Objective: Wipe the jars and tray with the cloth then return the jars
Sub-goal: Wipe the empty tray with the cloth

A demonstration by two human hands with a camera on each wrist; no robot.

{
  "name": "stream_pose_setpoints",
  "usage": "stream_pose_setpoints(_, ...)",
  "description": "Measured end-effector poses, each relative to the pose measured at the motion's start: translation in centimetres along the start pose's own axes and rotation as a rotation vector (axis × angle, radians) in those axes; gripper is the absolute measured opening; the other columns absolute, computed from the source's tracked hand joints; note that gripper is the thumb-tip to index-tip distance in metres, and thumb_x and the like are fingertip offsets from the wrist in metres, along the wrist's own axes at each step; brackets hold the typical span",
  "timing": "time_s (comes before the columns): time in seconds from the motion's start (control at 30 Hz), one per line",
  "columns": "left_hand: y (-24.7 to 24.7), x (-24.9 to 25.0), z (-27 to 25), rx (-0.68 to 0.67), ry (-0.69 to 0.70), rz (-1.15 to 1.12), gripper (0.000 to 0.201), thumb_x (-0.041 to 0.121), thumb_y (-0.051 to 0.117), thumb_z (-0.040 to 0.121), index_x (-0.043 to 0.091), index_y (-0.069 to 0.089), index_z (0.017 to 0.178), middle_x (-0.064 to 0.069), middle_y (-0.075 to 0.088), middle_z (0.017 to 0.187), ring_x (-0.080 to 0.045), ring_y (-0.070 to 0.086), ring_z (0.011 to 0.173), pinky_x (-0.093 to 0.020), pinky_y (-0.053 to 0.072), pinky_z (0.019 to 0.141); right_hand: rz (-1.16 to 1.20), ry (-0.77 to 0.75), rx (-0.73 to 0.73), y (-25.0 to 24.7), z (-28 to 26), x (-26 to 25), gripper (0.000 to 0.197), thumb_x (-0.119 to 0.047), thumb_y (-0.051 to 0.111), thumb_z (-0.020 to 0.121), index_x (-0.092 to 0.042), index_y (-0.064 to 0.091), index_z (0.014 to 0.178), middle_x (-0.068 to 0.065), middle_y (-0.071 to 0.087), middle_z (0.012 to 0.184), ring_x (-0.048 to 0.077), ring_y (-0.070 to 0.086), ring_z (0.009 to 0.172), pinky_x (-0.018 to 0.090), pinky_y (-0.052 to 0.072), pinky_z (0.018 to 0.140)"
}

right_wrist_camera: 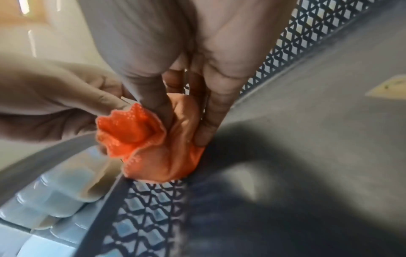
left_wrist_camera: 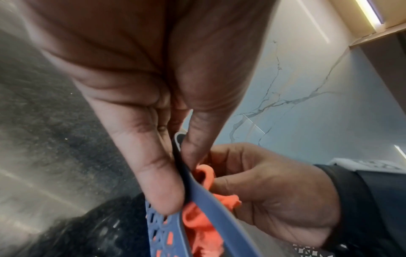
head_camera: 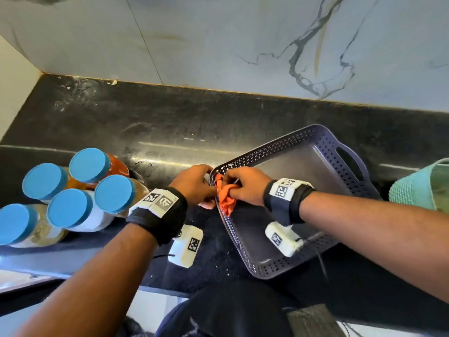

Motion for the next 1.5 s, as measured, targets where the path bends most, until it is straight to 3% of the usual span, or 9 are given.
stream_pose_setpoints(0.17, -0.7, 0.2, 0.1, 0.125, -0.024, 0.051, 0.034, 0.01, 0.075, 0.081, 0.016, 0.063, 0.112, -0.014, 0.077, 0.088, -0.029, 0.077, 0.069, -0.043, 0.065, 0.068, 0.318, 0.127, -0.03, 2.1, -0.7, 0.3, 0.008, -0.013, 0.07, 0.086, -0.016, 0.065, 0.091, -0.004, 0.066, 0.083, 0.013, 0.06, 0.076, 0.03, 0.052, 0.077)
stream_pose_setpoints(0.33, -1.3, 0.1, 0.2, 0.213, -0.02, 0.031, 0.026, -0.001, 0.067, 0.084, 0.022, 0.061, 0.094, -0.014, 0.077, 0.082, -0.03, 0.077, 0.067, -0.047, 0.064, 0.076, 0.133, 0.076, -0.037, 4.1, -3.3, 0.4, 0.013, -0.007, 0.071, 0.079, -0.016, 0.062, 0.077, 0.002, 0.072, 0.086, 0.024, 0.069, 0.085, 0.038, 0.058, 0.079)
stream_pose_setpoints(0.43, -1.9, 0.7, 0.0, 0.234, -0.016, 0.042, 0.033, -0.006, 0.066, 0.085, 0.025, 0.053, 0.089, -0.015, 0.075, 0.085, -0.032, 0.076, 0.063, -0.048, 0.065, 0.069, -0.002, 0.036, -0.233, 5.9, -5.8, -0.2, 0.029, -0.008, 0.073, 0.08, -0.025, 0.055, 0.065, -0.01, 0.061, 0.072, 0.015, 0.06, 0.074, 0.023, 0.047, 0.063)
stream_pose_setpoints(0.6, -2.9, 1.7, -0.5, 0.256, -0.013, 0.082, 0.031, -0.004, 0.067, 0.087, 0.02, 0.055, 0.1, -0.015, 0.074, 0.088, -0.031, 0.075, 0.062, -0.046, 0.065, 0.066, -0.059, -0.048, -0.466, 7.9, -8.4, -0.8, 0.016, -0.002, 0.069, 0.076, -0.017, 0.063, 0.073, 0.001, 0.065, 0.078, 0.013, 0.051, 0.066, 0.027, 0.041, 0.063)
stream_pose_setpoints(0.73, -2.7, 2.8, -1.3, 0.265, 0.005, 0.28, 0.032, 0.026, 0.068, 0.096, 0.009, 0.06, 0.121, -0.018, 0.075, 0.102, -0.031, 0.076, 0.084, -0.043, 0.062, 0.083, -0.071, -0.037, -0.341, 6.2, -7.5, -1.0, 0.016, -0.004, 0.07, 0.078, -0.012, 0.073, 0.092, 0.001, 0.07, 0.087, 0.015, 0.055, 0.074, 0.022, 0.042, 0.063)
stream_pose_setpoints(0.87, -0.1, 1.1, -3.9, 0.118, -0.068, 0.498, 0.06, 0.063, 0.044, 0.1, 0.007, 0.064, 0.086, -0.015, 0.077, 0.082, -0.028, 0.072, 0.075, -0.036, 0.056, 0.078, 0.019, 0.038, -0.045, 3.8, -6.2, -0.7, 0.015, -0.018, 0.073, 0.08, -0.022, 0.071, 0.095, -0.008, 0.071, 0.092, 0.015, 0.065, 0.084, 0.025, 0.053, 0.077)
stream_pose_setpoints(1.1, 3.5, -1.2, -4.5, 0.004, -0.048, 0.291, 0.042, 0.033, 0.034, 0.084, 0.001, 0.061, 0.09, -0.028, 0.072, 0.091, -0.045, 0.072, 0.082, -0.054, 0.061, 0.081, 0.023, 0.231, 0.117, 2.3, -2.8, -0.3, 0.02, -0.015, 0.069, 0.084, -0.019, 0.073, 0.104, 0.001, 0.071, 0.096, 0.022, 0.064, 0.091, 0.022, 0.041, 0.073)
stream_pose_setpoints(1.33, 2.8, -1.4, -3.8, 0.179, -0.059, 0.374, 0.029, 0.018, 0.042, 0.104, -0.004, 0.044, 0.123, -0.032, 0.06, 0.128, -0.048, 0.059, 0.119, -0.046, 0.047, 0.091, -0.264, 0.184, -0.178, 6.0, -4.5, -1.5, 0.03, -0.024, 0.064, 0.089, -0.015, 0.058, 0.062, 0.001, 0.053, 0.057, 0.022, 0.048, 0.056, 0.026, 0.038, 0.061)
stream_pose_setpoints(1.5, 2.8, -1.3, -3.7, 0.181, -0.065, 0.458, 0.03, 0.009, 0.051, 0.099, -0.006, 0.043, 0.123, -0.033, 0.063, 0.124, -0.049, 0.061, 0.117, -0.046, 0.048, 0.089, -0.402, 0.032, -0.379, 7.2, -6.5, -2.6, 0.021, -0.003, 0.056, 0.086, -0.012, 0.075, 0.082, 0.001, 0.064, 0.069, 0.024, 0.055, 0.069, 0.028, 0.046, 0.068)
Point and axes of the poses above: each hand's wrist, its own z-axis towards the middle knuckle, its own y-axis out of the palm, x = y × z, the point moved 9 cm from there along z, towards the middle knuckle
